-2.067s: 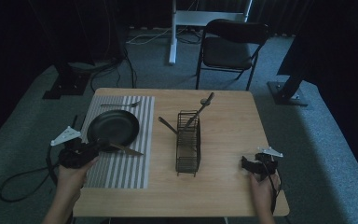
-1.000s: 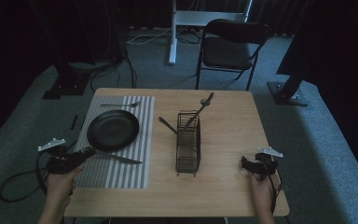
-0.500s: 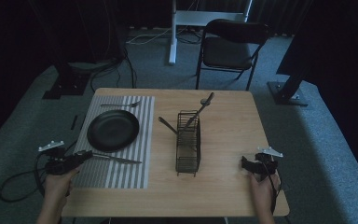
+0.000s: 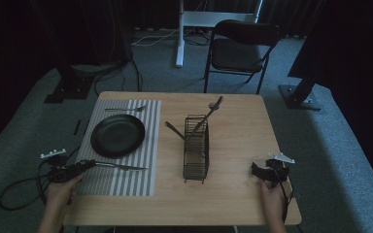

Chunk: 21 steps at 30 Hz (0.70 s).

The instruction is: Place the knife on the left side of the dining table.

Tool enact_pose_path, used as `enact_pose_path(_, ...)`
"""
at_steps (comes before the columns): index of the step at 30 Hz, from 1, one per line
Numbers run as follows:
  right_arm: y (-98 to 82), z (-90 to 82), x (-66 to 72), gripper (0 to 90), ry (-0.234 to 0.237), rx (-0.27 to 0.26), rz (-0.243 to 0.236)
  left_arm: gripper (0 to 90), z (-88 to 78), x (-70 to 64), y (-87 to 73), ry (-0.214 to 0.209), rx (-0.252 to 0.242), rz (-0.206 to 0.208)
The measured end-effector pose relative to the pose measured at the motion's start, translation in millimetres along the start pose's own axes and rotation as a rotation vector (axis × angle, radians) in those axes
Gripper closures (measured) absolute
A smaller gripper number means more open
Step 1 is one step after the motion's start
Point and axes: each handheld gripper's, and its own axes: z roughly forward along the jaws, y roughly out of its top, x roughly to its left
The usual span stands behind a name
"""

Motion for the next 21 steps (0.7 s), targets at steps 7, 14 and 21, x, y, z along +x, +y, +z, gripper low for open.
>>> enact_pose_path(7,0.0,0.0,0.0,11.4,0.000,0.000,0.000,54.6,10.7,9.4,-4.6,0.045,0.029,-0.007)
enact_pose_path(14,0.0,-0.1,0.0,11.5,0.000,0.000,0.000,54.6,15.9,17.2,-13.6,0.078,0.031,-0.008)
enact_pose_path(21,-0.1,-0.2,0.1,11.5,-0.001,0.001,0.002,47.6,16.7,7.3,-21.0,0.120,0.064,0.064)
